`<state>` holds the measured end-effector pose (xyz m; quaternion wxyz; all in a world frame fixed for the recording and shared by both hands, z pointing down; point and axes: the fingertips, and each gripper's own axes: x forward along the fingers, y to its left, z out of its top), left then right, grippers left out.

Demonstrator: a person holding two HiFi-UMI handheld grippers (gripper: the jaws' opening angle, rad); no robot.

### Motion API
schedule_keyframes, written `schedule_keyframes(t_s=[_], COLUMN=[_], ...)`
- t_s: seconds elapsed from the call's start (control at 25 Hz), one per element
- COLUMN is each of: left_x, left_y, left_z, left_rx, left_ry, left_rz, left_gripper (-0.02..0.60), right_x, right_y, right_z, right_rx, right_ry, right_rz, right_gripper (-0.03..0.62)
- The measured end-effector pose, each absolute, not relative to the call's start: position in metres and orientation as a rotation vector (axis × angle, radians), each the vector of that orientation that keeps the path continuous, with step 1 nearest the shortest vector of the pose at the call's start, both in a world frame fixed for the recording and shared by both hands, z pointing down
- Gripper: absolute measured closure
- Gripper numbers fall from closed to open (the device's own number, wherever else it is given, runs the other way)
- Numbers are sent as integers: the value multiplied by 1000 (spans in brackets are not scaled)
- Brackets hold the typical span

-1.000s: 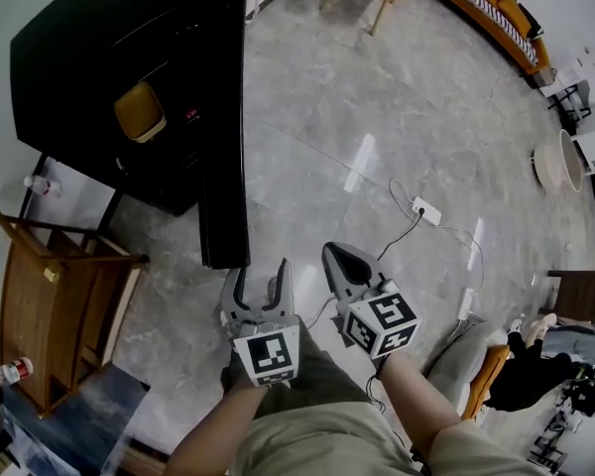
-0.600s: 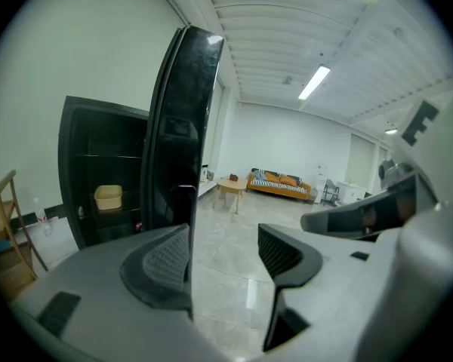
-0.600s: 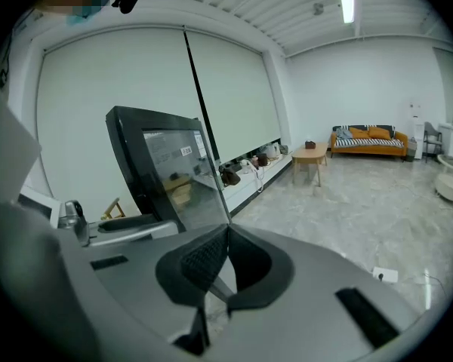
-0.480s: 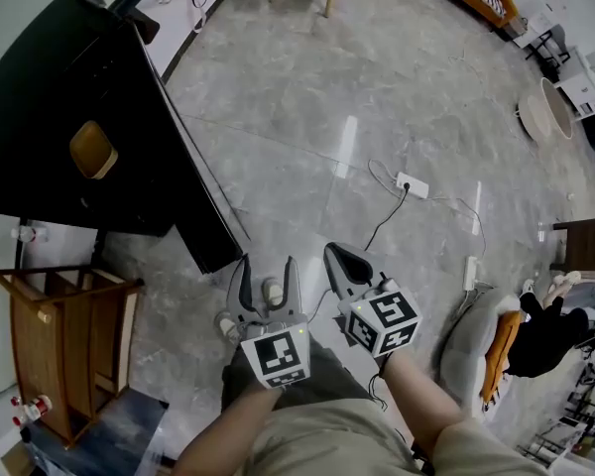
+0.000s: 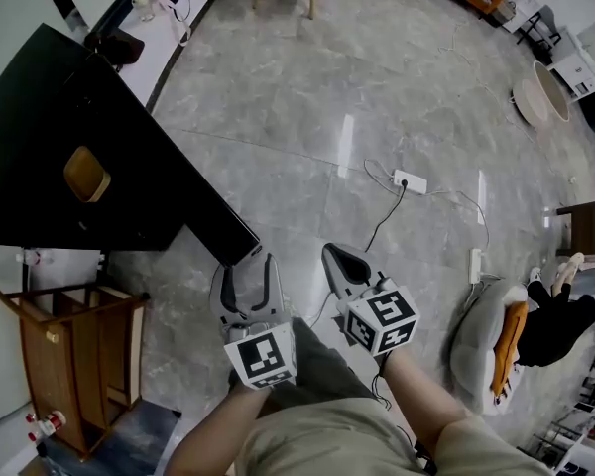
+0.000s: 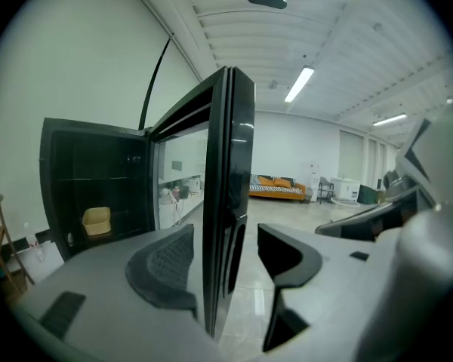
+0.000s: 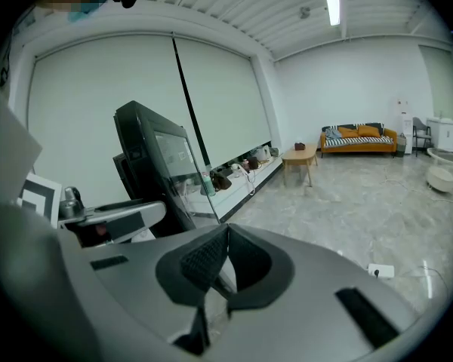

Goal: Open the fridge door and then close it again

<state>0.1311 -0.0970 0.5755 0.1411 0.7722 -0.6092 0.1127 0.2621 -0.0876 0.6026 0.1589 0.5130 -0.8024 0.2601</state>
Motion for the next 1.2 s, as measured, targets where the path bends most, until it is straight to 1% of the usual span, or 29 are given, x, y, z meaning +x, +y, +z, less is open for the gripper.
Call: schedule_keyframes(t_s=[0.08,0.16,0.2,0.8,1.2], left_x=[134,137,139,187,229], left_y=[-108,-117,-120,-161,-209], left_z=[576,574,574,577,577], left_rx=[2271,2305,2315,2382,2489], left_ry=[-1732,-1715,-1710,-1603,-1514], left_rz=[334,336,335,353,378], left_gripper=[330,369,377,365,376], right_x=[262,263,263,293,324], right_y=[-90,-92,-93,-109,-149], right_z=[604,604,604,599,585], right_rx=[1471,1473,1474,1558,1654], right_ry=[-2293,-2294,-2293,-2274,-2277], right_rz=[750,753,753,752,722], right_gripper=[597,597,597,598,597])
